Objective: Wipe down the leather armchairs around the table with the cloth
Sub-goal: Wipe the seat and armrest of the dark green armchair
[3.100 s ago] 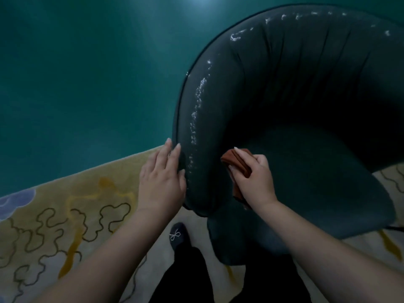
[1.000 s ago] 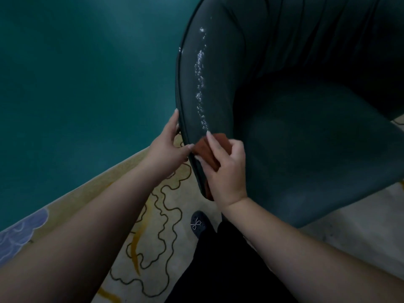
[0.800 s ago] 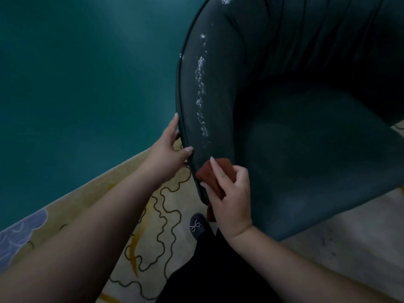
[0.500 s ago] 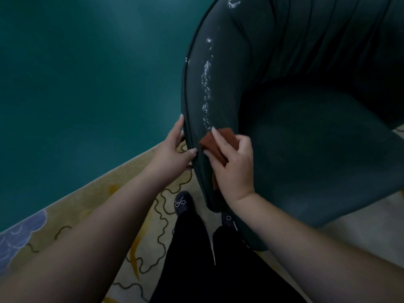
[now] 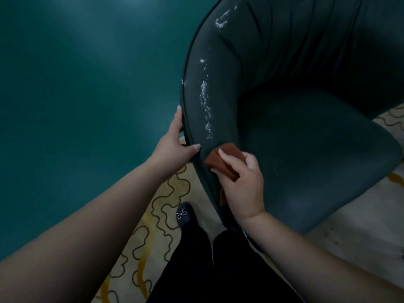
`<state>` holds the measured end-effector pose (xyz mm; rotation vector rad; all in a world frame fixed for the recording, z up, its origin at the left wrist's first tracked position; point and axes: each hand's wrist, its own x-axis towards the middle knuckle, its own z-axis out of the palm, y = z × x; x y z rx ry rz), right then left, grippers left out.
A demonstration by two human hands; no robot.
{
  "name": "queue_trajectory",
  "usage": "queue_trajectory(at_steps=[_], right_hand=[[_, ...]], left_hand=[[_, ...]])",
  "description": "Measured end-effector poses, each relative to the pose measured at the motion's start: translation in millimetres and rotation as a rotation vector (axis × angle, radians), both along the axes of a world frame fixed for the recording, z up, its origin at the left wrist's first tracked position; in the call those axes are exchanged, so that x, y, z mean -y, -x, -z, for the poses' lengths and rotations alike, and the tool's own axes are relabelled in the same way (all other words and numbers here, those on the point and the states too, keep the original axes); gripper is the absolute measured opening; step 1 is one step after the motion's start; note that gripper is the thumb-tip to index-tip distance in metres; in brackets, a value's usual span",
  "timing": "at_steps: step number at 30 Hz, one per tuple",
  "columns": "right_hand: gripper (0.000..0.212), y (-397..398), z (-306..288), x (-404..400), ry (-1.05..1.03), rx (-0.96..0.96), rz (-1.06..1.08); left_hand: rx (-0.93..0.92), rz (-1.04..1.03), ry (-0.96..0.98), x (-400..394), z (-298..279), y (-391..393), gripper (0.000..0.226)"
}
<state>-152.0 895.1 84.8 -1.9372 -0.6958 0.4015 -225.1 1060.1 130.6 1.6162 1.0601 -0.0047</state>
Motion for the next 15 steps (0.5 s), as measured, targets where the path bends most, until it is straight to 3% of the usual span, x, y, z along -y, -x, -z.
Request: queue_trajectory(at_steps=[7,15], right_hand=[[0.041,-23,-5,-52,0.035,-0.01,0.064],[0.043,-5,-8,-27,0.039,0.044,0.025]], left_hand=[[-0.021,0.135,-0.039,-13,1,0,0.107],[-0.019,0.275,-0.02,-44,-3,-7,0.114]])
